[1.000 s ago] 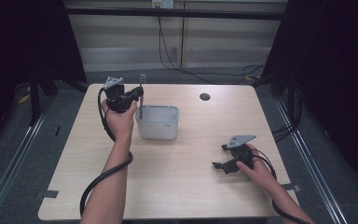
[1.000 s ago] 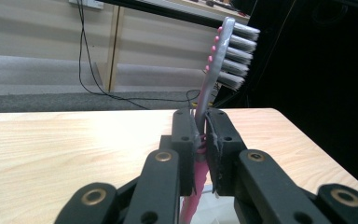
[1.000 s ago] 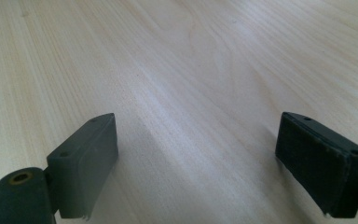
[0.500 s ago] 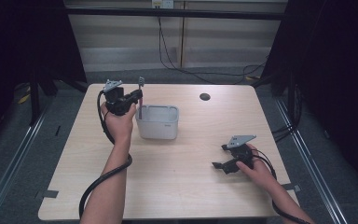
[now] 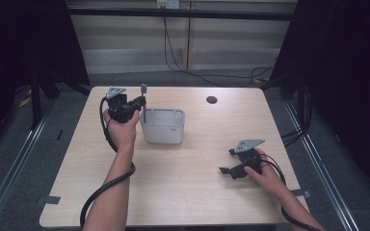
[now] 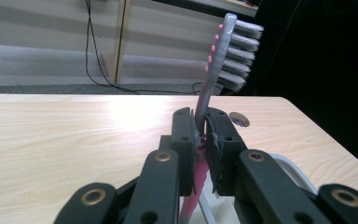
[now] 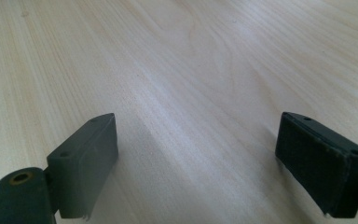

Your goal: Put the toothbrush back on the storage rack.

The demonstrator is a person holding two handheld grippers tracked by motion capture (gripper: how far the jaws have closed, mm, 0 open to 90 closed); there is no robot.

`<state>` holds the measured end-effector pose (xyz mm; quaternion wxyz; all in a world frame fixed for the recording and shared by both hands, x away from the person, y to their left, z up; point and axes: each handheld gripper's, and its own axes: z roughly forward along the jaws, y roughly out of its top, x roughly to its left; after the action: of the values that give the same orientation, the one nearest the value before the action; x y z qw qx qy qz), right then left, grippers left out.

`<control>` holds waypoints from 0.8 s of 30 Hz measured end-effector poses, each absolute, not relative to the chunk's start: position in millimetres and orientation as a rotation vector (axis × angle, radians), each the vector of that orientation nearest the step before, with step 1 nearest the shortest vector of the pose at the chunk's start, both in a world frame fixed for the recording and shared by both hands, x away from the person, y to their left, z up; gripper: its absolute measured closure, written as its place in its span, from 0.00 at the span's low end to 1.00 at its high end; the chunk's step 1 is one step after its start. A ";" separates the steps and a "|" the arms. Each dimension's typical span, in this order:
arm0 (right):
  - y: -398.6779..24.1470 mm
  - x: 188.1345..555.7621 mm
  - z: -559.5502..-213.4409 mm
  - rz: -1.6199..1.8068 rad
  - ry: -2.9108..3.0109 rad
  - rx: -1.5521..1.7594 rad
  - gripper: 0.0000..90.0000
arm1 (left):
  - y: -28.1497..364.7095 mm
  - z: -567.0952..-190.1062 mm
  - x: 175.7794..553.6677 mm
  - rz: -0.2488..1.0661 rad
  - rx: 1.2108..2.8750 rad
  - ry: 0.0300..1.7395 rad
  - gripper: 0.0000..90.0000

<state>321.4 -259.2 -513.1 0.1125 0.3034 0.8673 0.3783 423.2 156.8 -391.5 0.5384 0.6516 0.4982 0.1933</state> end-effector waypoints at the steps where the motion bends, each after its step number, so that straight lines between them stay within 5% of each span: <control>1: -259.2 321.3 -513.0 1.109 2.544 0.892 0.14 | 157.5 -391.9 422.8 0.462 1.551 1.185 0.91; 24: -259.5 321.5 -513.0 1.111 2.545 0.891 0.14 | 157.8 -404.6 413.5 0.450 1.576 1.191 0.91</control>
<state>321.5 -259.5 -513.0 0.1124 0.3036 0.8671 0.3787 413.5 157.8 -404.6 0.5292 0.6600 0.4988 0.1886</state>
